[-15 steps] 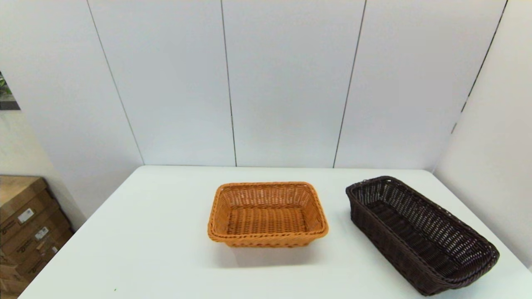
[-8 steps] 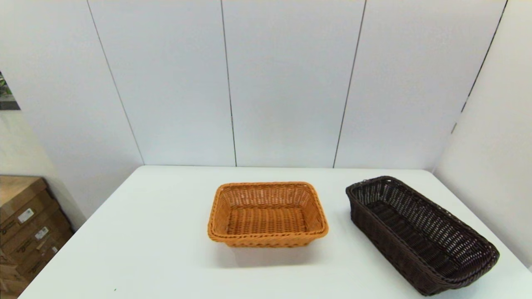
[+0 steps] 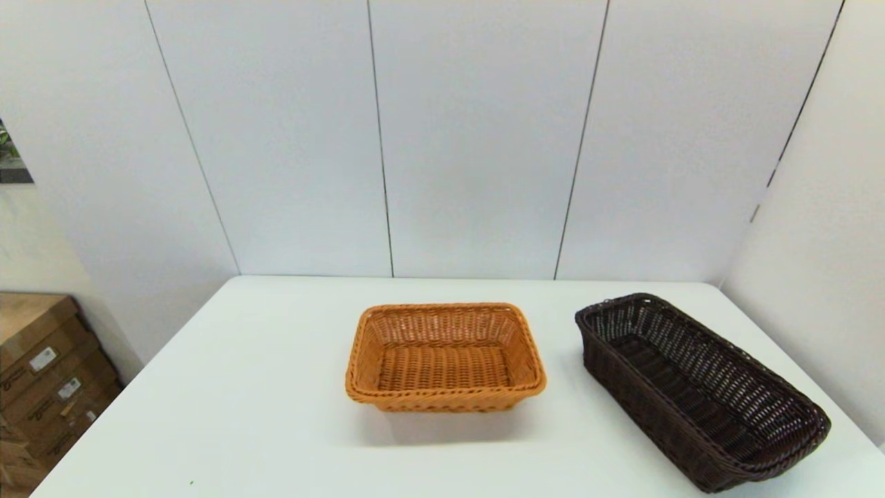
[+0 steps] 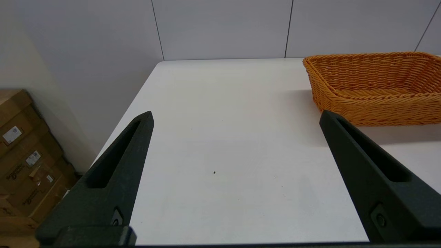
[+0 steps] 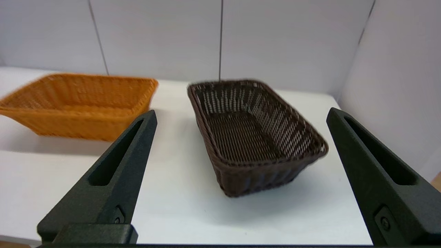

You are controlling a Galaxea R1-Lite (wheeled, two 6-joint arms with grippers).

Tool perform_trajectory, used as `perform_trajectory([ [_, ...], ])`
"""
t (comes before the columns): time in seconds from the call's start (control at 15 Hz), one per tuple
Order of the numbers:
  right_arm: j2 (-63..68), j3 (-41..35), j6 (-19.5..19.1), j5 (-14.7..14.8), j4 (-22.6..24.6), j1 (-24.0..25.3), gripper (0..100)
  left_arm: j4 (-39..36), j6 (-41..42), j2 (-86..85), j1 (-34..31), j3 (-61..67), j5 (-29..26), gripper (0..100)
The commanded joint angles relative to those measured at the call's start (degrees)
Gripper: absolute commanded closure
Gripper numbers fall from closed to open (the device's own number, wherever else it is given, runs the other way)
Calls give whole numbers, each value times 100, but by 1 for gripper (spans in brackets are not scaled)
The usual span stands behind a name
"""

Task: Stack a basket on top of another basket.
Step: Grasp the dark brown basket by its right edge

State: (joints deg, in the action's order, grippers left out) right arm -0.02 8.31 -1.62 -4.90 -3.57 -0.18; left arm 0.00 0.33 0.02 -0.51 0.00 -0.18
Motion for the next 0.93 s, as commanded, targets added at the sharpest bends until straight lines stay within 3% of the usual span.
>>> perform_trajectory([
  [0.07,222,970,-5,-345,-671,1,0,9,2,-11,-2,9,1,0],
  [0.53,2859,2245,4,-292,-785,159,0,0,2,-11,-2,9,1,0],
  [0.93,5039,2781,22,-283,-759,36,0,0,2,-11,-2,9,1,0],
])
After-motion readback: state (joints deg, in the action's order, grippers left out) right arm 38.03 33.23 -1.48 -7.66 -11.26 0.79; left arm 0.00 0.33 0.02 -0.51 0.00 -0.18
